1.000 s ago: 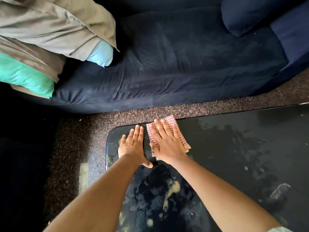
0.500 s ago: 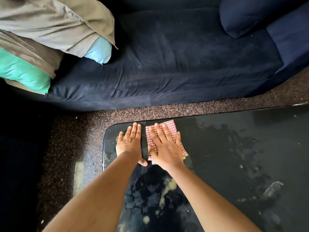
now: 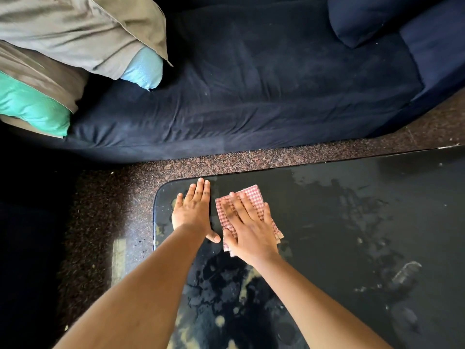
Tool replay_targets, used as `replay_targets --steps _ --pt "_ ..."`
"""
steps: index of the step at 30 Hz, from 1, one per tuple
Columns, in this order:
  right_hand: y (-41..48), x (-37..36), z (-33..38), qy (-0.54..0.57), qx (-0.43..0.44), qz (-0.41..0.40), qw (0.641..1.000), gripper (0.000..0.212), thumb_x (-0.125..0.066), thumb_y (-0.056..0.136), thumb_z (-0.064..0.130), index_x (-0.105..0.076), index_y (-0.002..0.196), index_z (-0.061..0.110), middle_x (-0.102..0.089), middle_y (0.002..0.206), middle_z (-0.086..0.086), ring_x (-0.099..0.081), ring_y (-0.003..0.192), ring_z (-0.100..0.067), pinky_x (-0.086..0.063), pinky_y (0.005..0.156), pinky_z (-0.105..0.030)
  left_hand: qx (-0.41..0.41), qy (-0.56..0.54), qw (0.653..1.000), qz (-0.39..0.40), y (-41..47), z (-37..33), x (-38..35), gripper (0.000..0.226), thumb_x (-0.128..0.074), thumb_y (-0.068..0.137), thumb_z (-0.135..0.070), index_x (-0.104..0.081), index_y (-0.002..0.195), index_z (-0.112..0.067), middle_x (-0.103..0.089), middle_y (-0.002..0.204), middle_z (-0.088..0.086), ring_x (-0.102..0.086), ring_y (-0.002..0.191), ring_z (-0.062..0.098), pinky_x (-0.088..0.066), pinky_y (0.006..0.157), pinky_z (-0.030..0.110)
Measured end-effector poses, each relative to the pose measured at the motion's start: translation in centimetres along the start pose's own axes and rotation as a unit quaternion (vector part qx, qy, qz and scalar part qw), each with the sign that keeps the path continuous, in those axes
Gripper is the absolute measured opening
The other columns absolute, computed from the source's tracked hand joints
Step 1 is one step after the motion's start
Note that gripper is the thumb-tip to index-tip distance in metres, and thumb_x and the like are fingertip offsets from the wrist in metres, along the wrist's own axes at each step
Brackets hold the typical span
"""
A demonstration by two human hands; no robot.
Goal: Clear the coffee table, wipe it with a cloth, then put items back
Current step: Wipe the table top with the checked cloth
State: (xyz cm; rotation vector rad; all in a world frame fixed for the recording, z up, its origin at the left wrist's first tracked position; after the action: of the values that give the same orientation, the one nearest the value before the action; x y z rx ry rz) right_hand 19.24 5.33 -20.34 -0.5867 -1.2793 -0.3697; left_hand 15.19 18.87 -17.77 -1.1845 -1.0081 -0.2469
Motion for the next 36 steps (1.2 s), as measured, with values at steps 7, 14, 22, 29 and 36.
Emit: replay_targets --steps 7,14,22,29,36 --pt "-2.7 0.4 -6.1 -0.01 -0.149 -0.018 0.989 0.067 -0.029 0.086 0.049 -0.02 0.15 0.03 -0.016 0.158 0.005 -0.014 0.146 -0.017 -0.024 0.109 -0.062 0.006 -0.001 1.0 0.009 0.0 0.2 0.0 0.151 -0.082 0.054 -0.058 0.032 0.143 -0.014 0.031 0.154 0.0 0.02 0.144 0.017 0.007 0.117 0.04" --pt "-2.4 -0.1 2.2 0.024 -0.016 -0.015 0.999 0.063 -0.039 0.082 0.05 -0.038 0.142 0.031 -0.03 0.154 0.004 -0.027 0.142 -0.018 -0.026 0.107 -0.062 0.007 -0.007 1.0 0.011 0.0 0.0 0.0 0.15 -0.084 0.055 -0.054 0.03 0.145 -0.014 0.031 0.154 -0.001 0.02 0.144 0.017 0.007 0.118 0.04" --pt "-4.7 -0.1 -5.1 -0.009 -0.111 -0.022 0.994 0.068 -0.034 0.083 0.049 -0.026 0.148 0.03 -0.02 0.157 0.005 -0.02 0.144 -0.017 -0.028 0.107 -0.062 0.008 0.017 1.0 0.009 0.0 0.0 0.0 0.151 -0.083 0.053 -0.059 0.03 0.144 -0.014 0.029 0.155 0.0 0.017 0.145 0.018 0.005 0.118 0.042" --pt "-4.5 -0.5 0.6 0.017 -0.022 -0.023 0.999 0.066 -0.036 0.085 0.049 -0.028 0.147 0.03 -0.021 0.157 0.003 -0.022 0.144 -0.018 -0.025 0.108 -0.062 0.013 0.025 1.0 0.011 -0.1 -0.2 0.2 0.151 -0.083 0.054 -0.058 0.03 0.144 -0.013 0.029 0.155 0.001 0.018 0.145 0.018 0.006 0.117 0.042" --pt "-7.0 -0.7 -4.9 0.009 -0.135 -0.033 0.99 0.069 -0.036 0.083 0.049 -0.025 0.149 0.031 -0.017 0.158 0.005 -0.017 0.145 -0.017 -0.027 0.108 -0.062 0.014 0.025 1.0 0.008 -0.2 -0.2 0.4 0.152 -0.083 0.053 -0.058 0.03 0.144 -0.014 0.029 0.155 0.0 0.017 0.146 0.018 0.005 0.117 0.042"
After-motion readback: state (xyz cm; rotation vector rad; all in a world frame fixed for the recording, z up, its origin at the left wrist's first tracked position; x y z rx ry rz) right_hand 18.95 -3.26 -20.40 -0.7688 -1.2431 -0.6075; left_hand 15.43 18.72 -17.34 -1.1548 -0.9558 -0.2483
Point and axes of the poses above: each hand's wrist, its own y-axis towards the middle knuckle, its own x-axis out of the back of the hand, z = x × y, the point moved 5 cm from there along y, towards the middle knuckle
